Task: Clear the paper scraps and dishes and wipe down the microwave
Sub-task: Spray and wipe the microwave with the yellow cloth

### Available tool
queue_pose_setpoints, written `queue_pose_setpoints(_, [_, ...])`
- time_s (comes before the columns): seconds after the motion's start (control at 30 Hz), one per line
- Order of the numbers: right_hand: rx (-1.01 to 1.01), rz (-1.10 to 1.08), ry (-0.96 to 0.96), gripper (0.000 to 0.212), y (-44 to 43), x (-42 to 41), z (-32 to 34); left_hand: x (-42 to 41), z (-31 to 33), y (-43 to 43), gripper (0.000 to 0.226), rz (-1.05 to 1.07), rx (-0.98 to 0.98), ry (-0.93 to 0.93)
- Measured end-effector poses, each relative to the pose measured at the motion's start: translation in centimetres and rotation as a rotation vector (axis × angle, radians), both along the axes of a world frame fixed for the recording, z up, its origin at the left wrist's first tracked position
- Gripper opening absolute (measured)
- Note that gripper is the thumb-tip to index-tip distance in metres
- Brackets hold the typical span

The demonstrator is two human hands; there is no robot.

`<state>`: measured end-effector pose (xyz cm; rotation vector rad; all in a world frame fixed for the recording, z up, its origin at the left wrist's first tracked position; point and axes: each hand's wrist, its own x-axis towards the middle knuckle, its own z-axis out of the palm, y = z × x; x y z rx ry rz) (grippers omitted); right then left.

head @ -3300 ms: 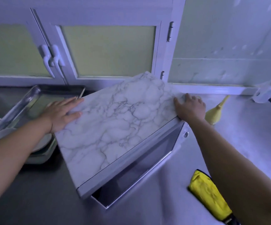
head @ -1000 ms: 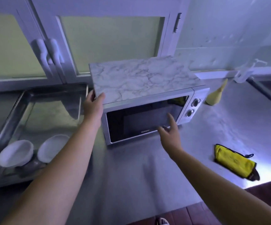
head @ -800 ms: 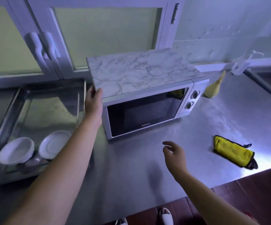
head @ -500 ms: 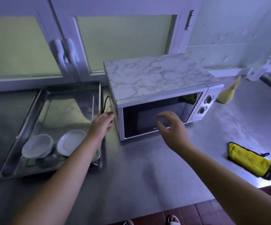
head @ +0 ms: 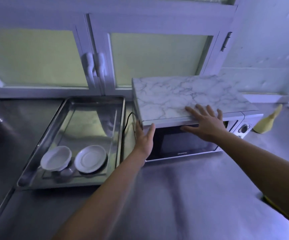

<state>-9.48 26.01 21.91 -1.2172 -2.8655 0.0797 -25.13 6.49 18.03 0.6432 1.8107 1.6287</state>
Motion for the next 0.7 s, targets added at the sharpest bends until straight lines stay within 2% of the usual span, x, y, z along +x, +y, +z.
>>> queue_pose_setpoints(0.27, [-0.034, -0.007, 0.154, 0.096, 1.4, -1.1, -2.2, -0.2, -1.5, 2.5, 0.063, 0.194, 0.115, -0.004])
queue_pose_setpoints(0.53, [0.013, 0.014, 0.207, 0.087, 2.4, -7.1, -2.1, -9.7, -1.1, 6.2, 0.057, 0.117, 0.017, 0.052])
queue_pose_setpoints(0.7, [0.005, 0.005, 0.213, 0.088, 3.5, -8.2, -2.2, -10.9, -0.9, 7.5, 0.057, 0.132, -0.023, 0.025])
